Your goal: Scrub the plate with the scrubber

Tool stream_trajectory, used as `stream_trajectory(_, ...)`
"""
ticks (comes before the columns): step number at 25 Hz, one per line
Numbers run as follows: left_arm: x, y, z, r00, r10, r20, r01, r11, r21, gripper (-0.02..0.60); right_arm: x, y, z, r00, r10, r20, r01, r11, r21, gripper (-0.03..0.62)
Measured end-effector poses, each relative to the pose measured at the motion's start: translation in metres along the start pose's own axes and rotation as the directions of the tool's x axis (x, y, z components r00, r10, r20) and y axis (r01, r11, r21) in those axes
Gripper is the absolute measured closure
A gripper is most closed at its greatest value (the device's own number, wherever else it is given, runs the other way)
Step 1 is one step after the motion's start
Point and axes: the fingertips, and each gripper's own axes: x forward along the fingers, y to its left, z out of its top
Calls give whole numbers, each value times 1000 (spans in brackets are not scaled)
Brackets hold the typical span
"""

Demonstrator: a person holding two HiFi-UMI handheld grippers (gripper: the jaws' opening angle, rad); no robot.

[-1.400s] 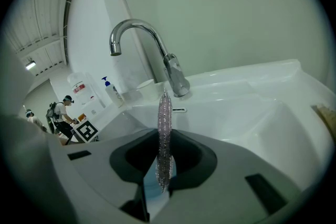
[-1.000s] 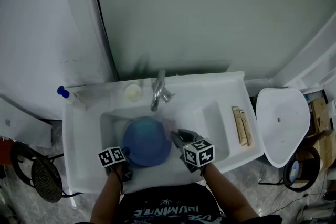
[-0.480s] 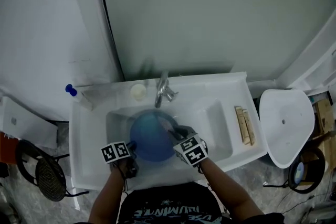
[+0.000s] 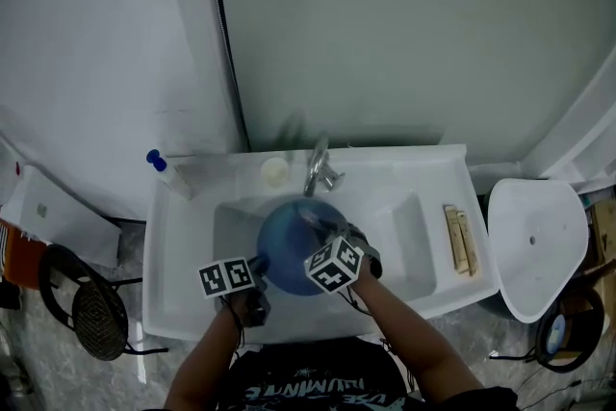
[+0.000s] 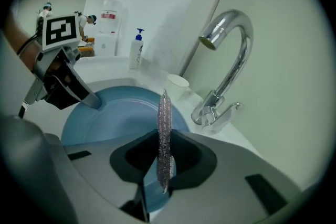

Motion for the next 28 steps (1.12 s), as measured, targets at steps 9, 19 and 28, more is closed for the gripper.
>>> stream_trajectory(9,-11,-3,7,1000,3,30,-4,1000,15,549,3,41,30,998,56,34,-45,966,-256,517)
stream_trajectory(19,-15,11,9,1000,21,20,-21,1000,3,543,-6,101,21,966,259,21,-212,834,-510,516)
stream_trajectory(28,-18,24,15,999,40,34,-39,999,-30,541,-14,135,-5,935,354,-22,-273,680,-680,516)
